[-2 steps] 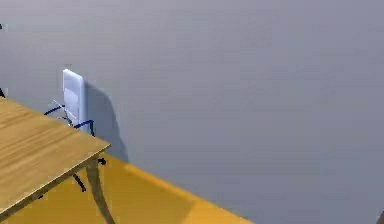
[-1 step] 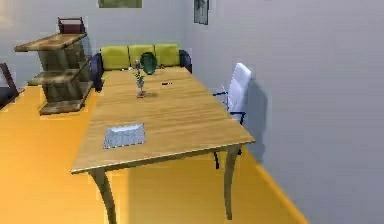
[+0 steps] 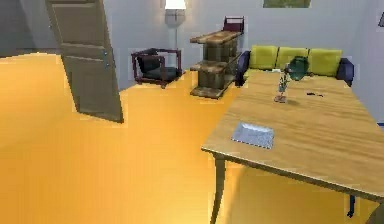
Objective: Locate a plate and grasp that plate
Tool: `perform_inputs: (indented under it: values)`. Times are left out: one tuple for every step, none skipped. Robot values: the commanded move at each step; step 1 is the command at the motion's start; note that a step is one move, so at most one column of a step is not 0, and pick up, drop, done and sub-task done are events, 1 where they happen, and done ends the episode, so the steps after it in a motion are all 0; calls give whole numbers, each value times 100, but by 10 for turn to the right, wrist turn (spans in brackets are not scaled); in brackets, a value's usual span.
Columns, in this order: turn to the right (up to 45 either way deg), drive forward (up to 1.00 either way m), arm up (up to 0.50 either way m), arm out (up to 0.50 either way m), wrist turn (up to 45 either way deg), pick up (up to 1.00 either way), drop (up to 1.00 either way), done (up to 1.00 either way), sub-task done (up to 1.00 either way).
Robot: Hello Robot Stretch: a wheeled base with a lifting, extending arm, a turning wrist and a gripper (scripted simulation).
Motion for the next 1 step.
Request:
perform_inputs:
  values:
    - [0, 15, 0, 0, 0, 0, 0, 0, 0]
